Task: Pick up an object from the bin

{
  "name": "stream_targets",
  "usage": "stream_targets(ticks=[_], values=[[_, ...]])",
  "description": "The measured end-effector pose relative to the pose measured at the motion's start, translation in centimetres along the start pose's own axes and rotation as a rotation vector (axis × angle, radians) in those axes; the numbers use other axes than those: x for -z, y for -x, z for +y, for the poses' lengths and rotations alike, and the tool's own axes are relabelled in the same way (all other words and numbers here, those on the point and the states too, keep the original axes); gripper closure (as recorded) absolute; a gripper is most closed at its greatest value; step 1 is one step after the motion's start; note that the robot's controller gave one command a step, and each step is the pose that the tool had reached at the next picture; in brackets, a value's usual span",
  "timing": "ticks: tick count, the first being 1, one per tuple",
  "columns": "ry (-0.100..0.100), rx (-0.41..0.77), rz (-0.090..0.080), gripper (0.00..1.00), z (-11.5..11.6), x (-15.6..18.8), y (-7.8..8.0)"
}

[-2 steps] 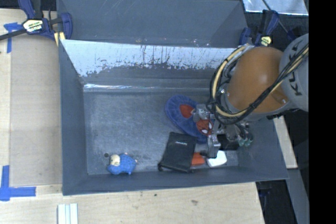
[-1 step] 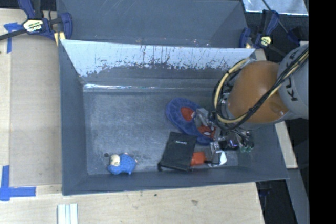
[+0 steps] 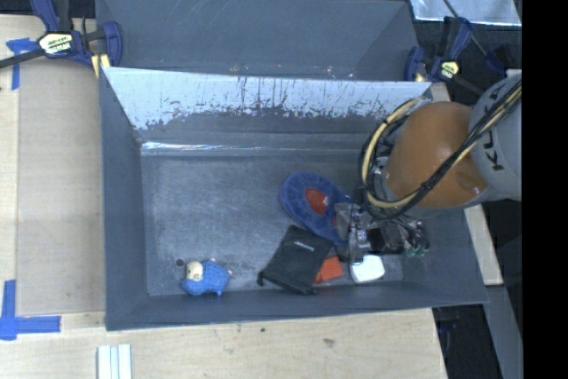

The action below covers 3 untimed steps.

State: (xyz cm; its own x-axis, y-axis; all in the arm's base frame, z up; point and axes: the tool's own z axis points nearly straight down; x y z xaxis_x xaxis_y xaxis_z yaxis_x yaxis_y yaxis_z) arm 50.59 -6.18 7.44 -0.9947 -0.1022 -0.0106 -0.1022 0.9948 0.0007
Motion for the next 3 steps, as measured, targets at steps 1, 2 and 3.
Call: stream_targets(ticks=[1,2,3], values=[[0.000,-0.023,-0.001,1.00,5.9,11.9,3.0],[0.001,0.347,0.011,1.00,6.2,2.0,1.7],[0.000,0.359,-0.003,1.00,10.2,12.7,4.8]])
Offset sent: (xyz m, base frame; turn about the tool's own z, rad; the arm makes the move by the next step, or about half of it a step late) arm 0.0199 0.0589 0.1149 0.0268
